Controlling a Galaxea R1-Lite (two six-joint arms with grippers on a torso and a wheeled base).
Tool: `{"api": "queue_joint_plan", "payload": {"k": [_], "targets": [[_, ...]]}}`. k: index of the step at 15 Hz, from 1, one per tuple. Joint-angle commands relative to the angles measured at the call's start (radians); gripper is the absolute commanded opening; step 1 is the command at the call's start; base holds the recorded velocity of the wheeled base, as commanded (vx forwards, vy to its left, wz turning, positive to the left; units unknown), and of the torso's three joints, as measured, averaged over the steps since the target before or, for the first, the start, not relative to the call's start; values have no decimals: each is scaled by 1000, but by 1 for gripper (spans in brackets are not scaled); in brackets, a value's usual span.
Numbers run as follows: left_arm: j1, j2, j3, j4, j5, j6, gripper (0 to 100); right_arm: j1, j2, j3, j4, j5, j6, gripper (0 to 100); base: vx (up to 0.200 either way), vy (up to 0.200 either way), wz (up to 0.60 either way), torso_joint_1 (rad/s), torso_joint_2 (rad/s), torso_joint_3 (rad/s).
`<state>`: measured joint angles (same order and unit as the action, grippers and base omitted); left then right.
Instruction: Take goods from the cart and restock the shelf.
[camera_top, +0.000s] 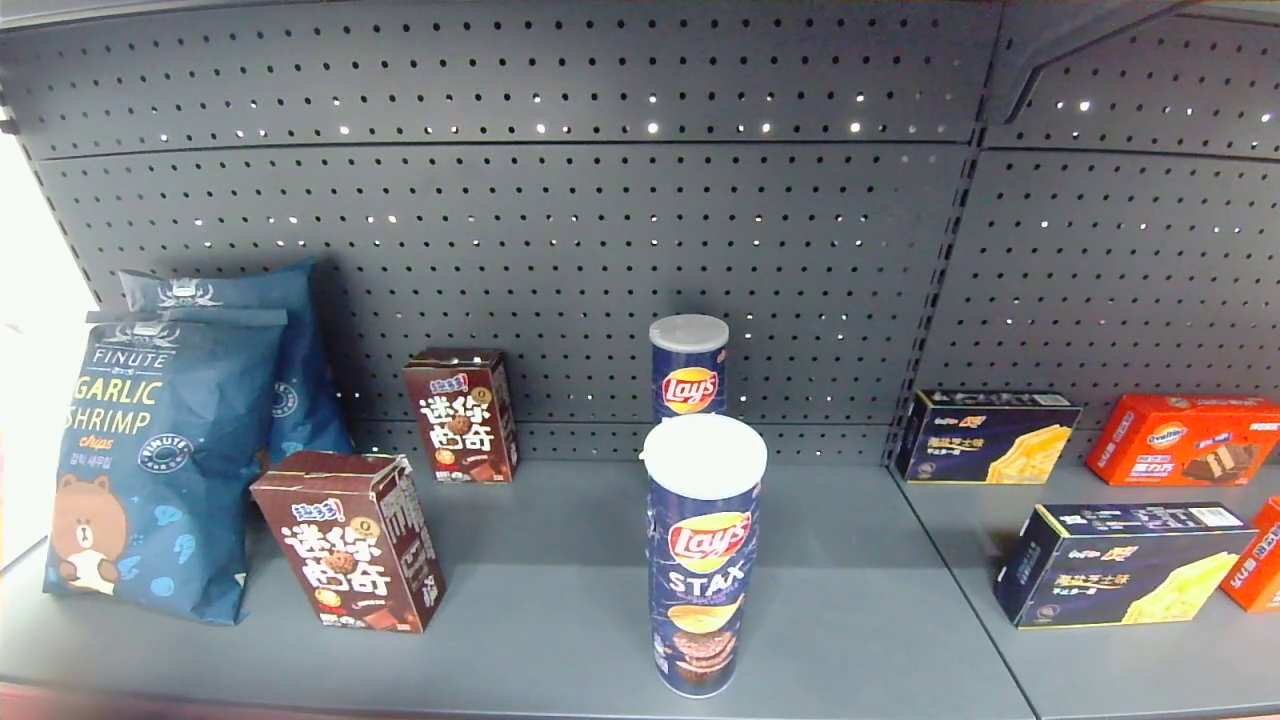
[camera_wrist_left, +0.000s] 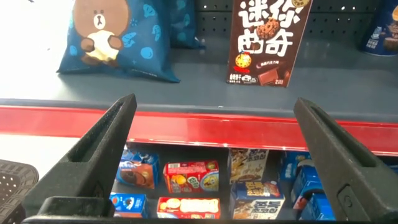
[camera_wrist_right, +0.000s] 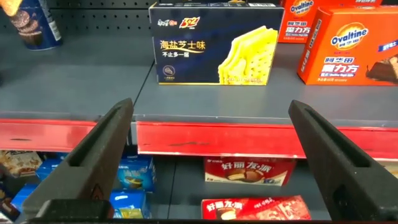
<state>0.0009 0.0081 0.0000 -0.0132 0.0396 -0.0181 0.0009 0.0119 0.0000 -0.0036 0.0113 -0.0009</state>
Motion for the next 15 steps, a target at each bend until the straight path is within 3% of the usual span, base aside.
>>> {"api": "queue_joint_plan", "payload": {"k": [1, 7, 11, 15], "targets": [[1, -5, 0, -1, 0, 0, 100, -1, -12, 0, -1, 1, -1, 100, 0, 0, 0, 0, 0, 0], [1, -3, 0, -2, 0, 1, 100, -1, -12, 0, -1, 1, -1, 100, 0, 0, 0, 0, 0, 0], [1, -5, 0, 10, -24, 21, 100, -1, -12, 0, 1, 1, -1, 100, 0, 0, 0, 0, 0, 0], [1, -5, 0, 10, -29, 15, 100, -1, -12, 0, 1, 1, -1, 100, 0, 0, 0, 0, 0, 0]]}}
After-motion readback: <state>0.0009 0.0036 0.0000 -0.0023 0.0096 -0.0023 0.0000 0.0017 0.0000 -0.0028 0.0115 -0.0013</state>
